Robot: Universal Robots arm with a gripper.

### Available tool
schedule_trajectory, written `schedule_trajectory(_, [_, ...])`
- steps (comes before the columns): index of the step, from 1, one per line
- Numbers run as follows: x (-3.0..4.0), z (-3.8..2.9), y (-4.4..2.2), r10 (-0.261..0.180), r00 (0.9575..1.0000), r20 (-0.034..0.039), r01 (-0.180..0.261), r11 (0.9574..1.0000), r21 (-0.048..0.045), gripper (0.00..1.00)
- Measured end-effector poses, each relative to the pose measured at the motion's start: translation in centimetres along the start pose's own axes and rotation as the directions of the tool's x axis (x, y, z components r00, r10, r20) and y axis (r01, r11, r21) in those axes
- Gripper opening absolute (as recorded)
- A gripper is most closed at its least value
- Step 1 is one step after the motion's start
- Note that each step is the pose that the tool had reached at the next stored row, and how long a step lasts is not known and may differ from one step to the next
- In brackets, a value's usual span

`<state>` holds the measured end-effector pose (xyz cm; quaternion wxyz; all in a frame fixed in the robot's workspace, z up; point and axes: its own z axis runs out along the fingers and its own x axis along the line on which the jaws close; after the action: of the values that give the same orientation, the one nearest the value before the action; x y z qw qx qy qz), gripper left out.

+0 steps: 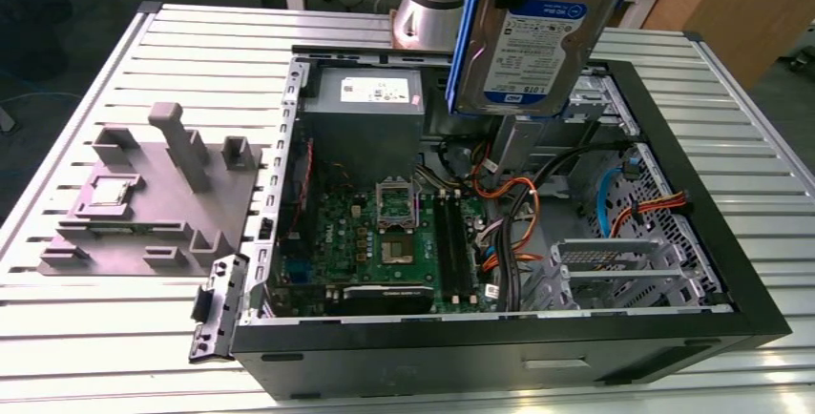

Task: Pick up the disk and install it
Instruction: 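Insert the disk into the insertion slot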

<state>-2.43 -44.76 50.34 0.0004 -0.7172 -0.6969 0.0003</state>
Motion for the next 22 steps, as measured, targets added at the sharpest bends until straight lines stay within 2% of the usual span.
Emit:
schedule_trajectory(5, [-0.14,0.01,0.01,0.000,1.0000,0.0001,0.000,1.0000,0.0000,0.37])
schedule_trajectory(11, [-1.56,0.12,0.04,-0.001,1.0000,0.0000,0.001,1.0000,-0.0012,0.37])
schedule_trajectory(14, [-1.91,0.18,0.05,-0.001,1.0000,0.0000,0.001,1.0000,-0.0013,0.37])
schedule_trajectory(22, [-2.18,0.21,0.06,-0.002,1.0000,0.0001,0.002,1.0000,-0.0012,0.37])
